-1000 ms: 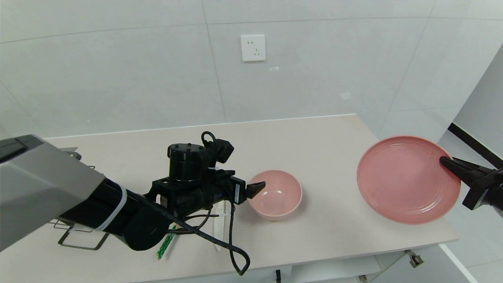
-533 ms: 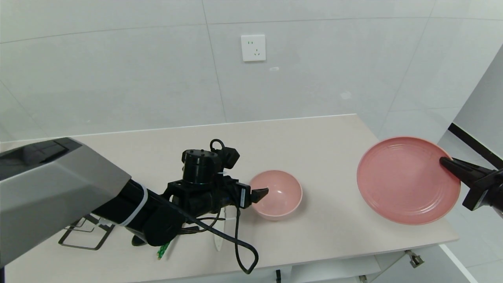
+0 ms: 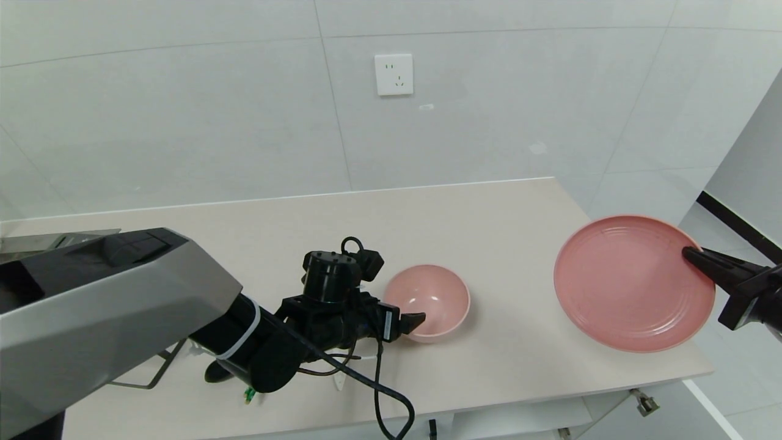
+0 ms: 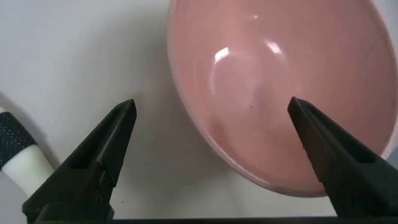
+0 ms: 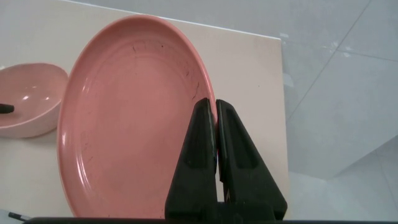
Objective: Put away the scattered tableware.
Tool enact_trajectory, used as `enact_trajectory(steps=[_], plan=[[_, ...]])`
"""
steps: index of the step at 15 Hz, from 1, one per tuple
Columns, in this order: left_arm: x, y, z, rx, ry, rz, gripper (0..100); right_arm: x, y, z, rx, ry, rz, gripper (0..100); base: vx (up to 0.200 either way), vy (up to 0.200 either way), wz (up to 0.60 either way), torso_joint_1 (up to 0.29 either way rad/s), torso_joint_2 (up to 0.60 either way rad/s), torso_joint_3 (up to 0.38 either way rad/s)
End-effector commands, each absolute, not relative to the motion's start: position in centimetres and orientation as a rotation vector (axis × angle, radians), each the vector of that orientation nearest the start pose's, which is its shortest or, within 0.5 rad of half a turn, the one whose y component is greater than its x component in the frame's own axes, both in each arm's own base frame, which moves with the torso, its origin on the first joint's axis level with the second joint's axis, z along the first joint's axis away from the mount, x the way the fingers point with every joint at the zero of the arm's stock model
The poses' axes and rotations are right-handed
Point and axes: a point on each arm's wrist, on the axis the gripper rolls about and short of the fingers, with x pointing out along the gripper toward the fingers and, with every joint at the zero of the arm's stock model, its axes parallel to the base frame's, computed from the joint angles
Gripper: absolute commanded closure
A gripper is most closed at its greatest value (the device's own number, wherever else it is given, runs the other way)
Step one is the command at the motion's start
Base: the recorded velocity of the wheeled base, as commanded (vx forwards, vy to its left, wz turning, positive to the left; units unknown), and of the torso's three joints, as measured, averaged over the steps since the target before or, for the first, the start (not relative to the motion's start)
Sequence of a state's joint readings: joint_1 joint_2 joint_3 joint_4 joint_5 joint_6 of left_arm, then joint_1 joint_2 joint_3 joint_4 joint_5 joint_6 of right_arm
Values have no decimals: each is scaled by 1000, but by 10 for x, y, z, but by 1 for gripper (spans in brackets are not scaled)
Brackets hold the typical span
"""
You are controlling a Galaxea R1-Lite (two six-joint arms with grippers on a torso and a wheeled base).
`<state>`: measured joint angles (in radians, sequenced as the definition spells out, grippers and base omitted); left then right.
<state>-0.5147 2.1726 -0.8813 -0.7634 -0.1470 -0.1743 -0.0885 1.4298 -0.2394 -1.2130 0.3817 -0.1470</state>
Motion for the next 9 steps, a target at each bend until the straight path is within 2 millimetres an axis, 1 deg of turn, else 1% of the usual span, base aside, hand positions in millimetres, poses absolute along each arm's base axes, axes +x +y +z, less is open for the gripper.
enact_trajectory(steps=[1,2,3,5,7,9], plan=[[328,-190,46,-66,588,-599,0,194,-9,165,-152,-44,291,100,0,0,0,0,0,0],[326,-189,46,-63,597,-599,100,194,-9,165,-152,-44,291,100,0,0,0,0,0,0],[322,-187,45,-62,606,-598,100,194,-9,165,-152,-44,291,100,0,0,0,0,0,0],[320,-186,52,-68,580,-600,100,194,-9,165,-152,-44,291,100,0,0,0,0,0,0],[315,-183,68,-78,517,-606,100,194,-9,165,-152,-44,291,100,0,0,0,0,0,0],[311,-180,92,-93,424,-612,100,194,-9,165,-152,-44,291,100,0,0,0,0,0,0]])
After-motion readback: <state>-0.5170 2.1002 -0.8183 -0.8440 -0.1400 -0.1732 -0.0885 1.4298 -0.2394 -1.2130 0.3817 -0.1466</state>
